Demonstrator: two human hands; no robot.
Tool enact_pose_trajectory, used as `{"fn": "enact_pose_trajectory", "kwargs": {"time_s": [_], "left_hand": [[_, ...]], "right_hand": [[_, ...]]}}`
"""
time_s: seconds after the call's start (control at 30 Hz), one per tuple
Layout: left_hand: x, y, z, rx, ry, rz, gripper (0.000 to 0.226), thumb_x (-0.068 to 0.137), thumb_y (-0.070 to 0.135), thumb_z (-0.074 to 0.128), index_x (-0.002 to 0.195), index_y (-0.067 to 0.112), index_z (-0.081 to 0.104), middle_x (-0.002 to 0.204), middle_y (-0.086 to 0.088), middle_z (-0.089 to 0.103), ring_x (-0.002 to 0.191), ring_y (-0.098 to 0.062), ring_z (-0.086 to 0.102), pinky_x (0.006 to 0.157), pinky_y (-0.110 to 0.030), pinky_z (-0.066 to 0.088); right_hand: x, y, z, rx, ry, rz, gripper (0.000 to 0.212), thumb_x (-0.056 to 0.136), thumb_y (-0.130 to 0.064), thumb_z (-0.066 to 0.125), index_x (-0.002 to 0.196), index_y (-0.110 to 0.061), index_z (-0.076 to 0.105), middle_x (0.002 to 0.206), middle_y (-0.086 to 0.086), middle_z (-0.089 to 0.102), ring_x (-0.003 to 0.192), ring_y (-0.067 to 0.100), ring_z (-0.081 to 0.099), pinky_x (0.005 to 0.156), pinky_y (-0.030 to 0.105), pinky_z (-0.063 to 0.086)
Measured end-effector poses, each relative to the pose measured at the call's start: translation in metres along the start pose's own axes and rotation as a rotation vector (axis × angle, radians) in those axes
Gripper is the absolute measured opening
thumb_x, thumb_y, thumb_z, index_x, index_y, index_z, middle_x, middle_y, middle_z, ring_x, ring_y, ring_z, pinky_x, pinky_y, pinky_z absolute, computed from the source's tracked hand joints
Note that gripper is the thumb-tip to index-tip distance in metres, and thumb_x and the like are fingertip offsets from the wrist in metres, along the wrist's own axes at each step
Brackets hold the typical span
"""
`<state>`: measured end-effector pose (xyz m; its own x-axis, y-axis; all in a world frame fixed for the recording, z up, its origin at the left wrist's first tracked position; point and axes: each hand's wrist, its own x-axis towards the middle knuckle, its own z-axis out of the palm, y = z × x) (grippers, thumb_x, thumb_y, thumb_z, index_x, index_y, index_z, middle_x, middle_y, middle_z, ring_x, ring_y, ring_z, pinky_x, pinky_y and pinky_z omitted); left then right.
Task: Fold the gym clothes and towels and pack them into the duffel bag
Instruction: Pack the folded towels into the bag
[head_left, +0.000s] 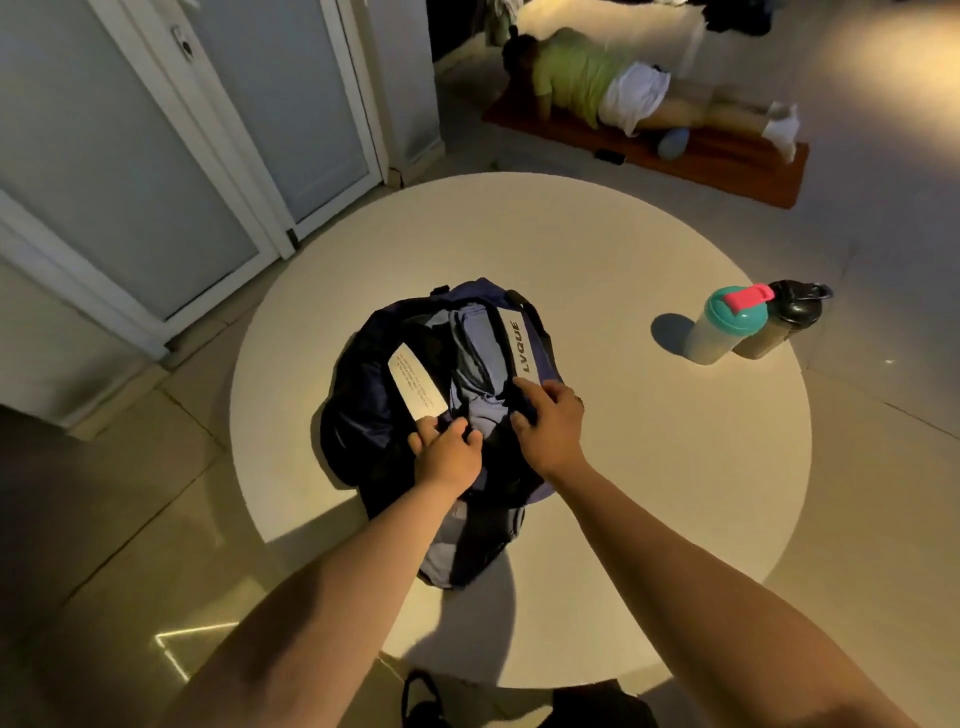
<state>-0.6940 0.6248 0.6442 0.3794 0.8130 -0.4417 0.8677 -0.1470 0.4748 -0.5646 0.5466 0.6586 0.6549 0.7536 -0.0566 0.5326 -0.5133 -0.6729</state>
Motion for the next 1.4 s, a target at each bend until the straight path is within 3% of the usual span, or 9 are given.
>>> {"fn": "enact_pose_trajectory", "kwargs": {"time_s": [0.37,0.53,0.67,0.8,0.87,0.93,1.07,1.23,1.4], "left_hand": [[0.003,0.022,0.015,-0.394,0.283,-0.172,0.024,0.096,0.008,0.059,0.119,0.012,0.056,0.122,-0.014,0.058,0.108,-0.034,0.058,0.082,-0.034,0.045],[-0.018,0.037,0.006,-0.767,0.474,-0.255,0.052,0.095,0.008,0.059,0.144,0.020,0.045,0.124,-0.005,0.050,0.102,-0.021,0.055,0.087,-0.029,0.045],[-0.014,0.051,-0.003,-0.787,0.303,-0.311,0.049,0.097,0.013,0.056,0.145,0.019,0.049,0.126,-0.001,0.063,0.115,-0.029,0.062,0.100,-0.042,0.051],[-0.020,0.085,-0.006,-0.966,0.285,-0.197,0.037,0.102,0.009,0.046,0.134,0.019,0.062,0.118,0.001,0.068,0.109,-0.018,0.064,0.092,-0.025,0.051],[-0.024,0.106,-0.011,-1.071,0.274,-0.092,0.038,0.103,0.009,0.045,0.131,0.027,0.064,0.111,0.008,0.070,0.103,-0.010,0.066,0.086,-0.019,0.052],[-0.024,0.120,-0.012,-1.119,0.265,0.019,0.040,0.103,0.008,0.044,0.133,0.026,0.064,0.112,0.012,0.071,0.105,-0.004,0.067,0.090,-0.020,0.053],[-0.022,0.118,-0.001,-1.030,0.243,0.059,0.039,0.103,0.013,0.046,0.137,0.027,0.062,0.123,-0.002,0.070,0.116,-0.020,0.061,0.102,-0.040,0.050],[-0.034,0.098,0.028,-0.774,0.255,0.008,0.053,0.102,0.011,0.051,0.152,0.026,0.042,0.134,-0.006,0.051,0.119,-0.018,0.056,0.095,-0.022,0.043],[-0.050,0.088,0.036,-0.600,0.328,0.057,0.057,0.099,0.015,0.057,0.151,0.032,0.039,0.128,0.000,0.043,0.114,-0.020,0.054,0.098,-0.027,0.044]], "right_hand": [[0.027,0.011,-0.004,-0.147,-0.257,-0.130,0.053,0.099,-0.014,0.046,0.147,-0.036,0.044,0.118,0.012,0.061,0.116,0.037,0.048,0.093,0.051,0.045],[0.029,0.019,-0.010,0.137,-0.190,-0.111,0.059,0.093,0.004,0.046,0.146,-0.020,0.047,0.076,0.010,0.051,0.074,0.030,0.051,0.067,0.041,0.043],[0.029,0.019,-0.019,0.236,-0.242,-0.024,0.032,0.098,-0.001,0.043,0.125,-0.011,0.055,0.091,0.017,0.061,0.082,0.031,0.058,0.079,0.040,0.048],[0.036,0.006,-0.044,0.390,-0.356,-0.003,0.043,0.103,-0.003,0.036,0.141,-0.010,0.055,0.129,0.009,0.063,0.114,0.021,0.058,0.102,0.027,0.044],[0.039,0.000,-0.058,0.434,-0.362,-0.068,0.043,0.104,-0.004,0.036,0.141,-0.014,0.056,0.129,0.005,0.062,0.112,0.017,0.059,0.094,0.014,0.043],[0.041,-0.004,-0.070,0.487,-0.351,-0.073,0.041,0.105,-0.007,0.038,0.139,-0.019,0.058,0.129,0.003,0.057,0.117,0.014,0.055,0.099,0.018,0.043],[0.043,0.003,-0.076,0.538,-0.327,-0.091,0.042,0.104,-0.003,0.038,0.128,-0.026,0.064,0.119,-0.005,0.062,0.112,0.005,0.058,0.095,0.017,0.044],[0.030,0.023,-0.058,0.378,-0.405,-0.152,0.044,0.096,0.006,0.042,0.129,-0.012,0.066,0.119,0.009,0.069,0.108,0.019,0.063,0.096,0.027,0.048],[0.030,0.048,-0.045,0.350,-0.298,-0.107,0.051,0.084,0.001,0.040,0.120,-0.023,0.068,0.114,0.006,0.067,0.109,0.020,0.063,0.101,0.039,0.052]]}}
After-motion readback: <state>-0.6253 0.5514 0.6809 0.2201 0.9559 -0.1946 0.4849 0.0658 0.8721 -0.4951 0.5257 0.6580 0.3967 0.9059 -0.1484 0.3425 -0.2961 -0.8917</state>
